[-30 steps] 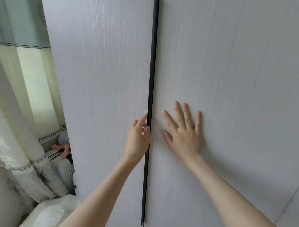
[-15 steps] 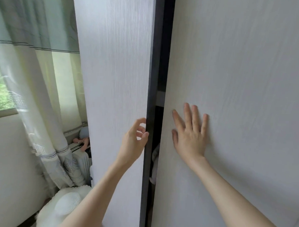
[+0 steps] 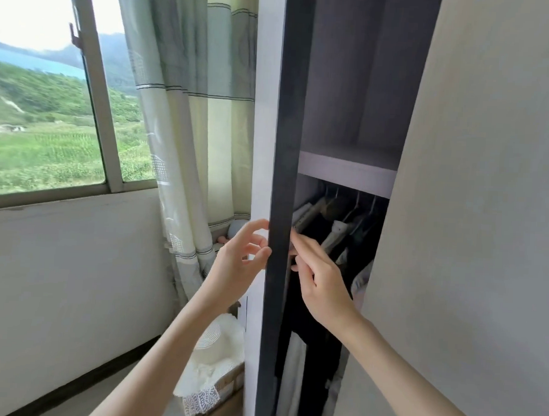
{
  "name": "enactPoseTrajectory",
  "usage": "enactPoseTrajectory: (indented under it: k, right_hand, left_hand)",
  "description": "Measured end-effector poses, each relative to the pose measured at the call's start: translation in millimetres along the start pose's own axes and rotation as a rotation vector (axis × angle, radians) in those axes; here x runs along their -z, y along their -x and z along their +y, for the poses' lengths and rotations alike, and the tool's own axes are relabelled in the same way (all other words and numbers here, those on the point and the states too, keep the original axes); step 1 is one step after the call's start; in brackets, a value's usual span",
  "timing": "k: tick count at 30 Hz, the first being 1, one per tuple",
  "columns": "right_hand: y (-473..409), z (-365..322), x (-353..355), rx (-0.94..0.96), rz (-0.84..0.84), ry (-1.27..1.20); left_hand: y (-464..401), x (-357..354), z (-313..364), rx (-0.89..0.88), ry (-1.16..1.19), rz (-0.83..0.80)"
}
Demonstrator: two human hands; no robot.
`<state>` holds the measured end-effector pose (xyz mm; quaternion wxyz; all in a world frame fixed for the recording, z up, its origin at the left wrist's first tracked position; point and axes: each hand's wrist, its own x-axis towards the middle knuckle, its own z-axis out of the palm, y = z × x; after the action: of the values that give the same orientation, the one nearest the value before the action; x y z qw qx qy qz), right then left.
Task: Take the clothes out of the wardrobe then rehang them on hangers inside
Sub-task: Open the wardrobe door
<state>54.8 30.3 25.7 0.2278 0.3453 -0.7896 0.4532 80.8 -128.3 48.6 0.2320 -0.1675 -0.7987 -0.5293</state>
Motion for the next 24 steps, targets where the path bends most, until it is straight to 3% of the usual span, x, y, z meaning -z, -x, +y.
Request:
enactPoseTrajectory:
  k: [8,16,24]
  right_hand:
    - [-20,-15,-40,0.146,-0.159,0.025]
    - [-57,-37,-124,0.292,-0.171,0.229]
    - [-99,-43,-203,0.350,-0.170,0.398]
  left_hand:
    - [14,60,-19,0.019,-0.023,0.067]
    - [30,137,-53,0.006,-0.103,0.245]
    - [25,198,-86,0.111,0.049,0.216]
